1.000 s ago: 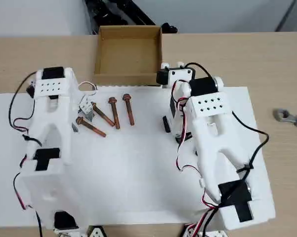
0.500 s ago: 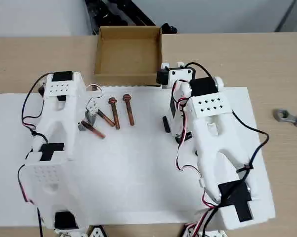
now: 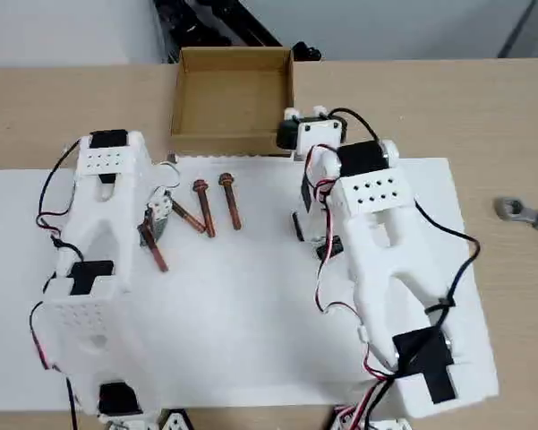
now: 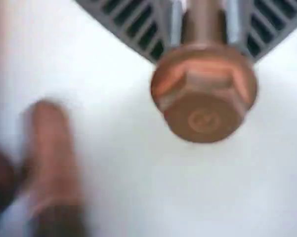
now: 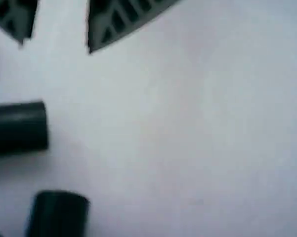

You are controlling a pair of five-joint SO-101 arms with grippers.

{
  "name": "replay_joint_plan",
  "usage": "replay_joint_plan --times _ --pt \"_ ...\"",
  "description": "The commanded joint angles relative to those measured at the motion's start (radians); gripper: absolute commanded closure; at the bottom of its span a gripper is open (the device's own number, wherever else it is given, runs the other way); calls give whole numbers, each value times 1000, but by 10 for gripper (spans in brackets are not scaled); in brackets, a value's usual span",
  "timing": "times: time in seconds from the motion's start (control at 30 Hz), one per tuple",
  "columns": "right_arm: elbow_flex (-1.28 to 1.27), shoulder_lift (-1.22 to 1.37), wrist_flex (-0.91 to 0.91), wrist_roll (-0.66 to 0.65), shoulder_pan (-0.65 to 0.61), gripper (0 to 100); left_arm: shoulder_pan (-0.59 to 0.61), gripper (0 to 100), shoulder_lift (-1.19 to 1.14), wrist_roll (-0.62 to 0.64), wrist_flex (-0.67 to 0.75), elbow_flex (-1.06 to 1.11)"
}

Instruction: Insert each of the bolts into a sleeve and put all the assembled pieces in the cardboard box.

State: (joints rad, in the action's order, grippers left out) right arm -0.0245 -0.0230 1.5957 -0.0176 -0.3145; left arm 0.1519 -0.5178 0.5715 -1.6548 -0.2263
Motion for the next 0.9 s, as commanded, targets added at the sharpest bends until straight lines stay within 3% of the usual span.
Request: replay_joint_plan --times 0.0,0.23,0.43,0.6,0.87 --pt "37 -2 -30 31 -7 916 14 995 262 -61 -44 -12" --pt "41 127 -68 71 -13 835 12 995 664 -132 -66 -5" --pt "41 208 -130 71 -61 745 28 995 715 -137 -97 33" --pt "41 191 -189 146 -81 796 31 995 717 -138 -97 84" --pt "40 243 -312 147 -74 841 32 995 717 -138 -97 99"
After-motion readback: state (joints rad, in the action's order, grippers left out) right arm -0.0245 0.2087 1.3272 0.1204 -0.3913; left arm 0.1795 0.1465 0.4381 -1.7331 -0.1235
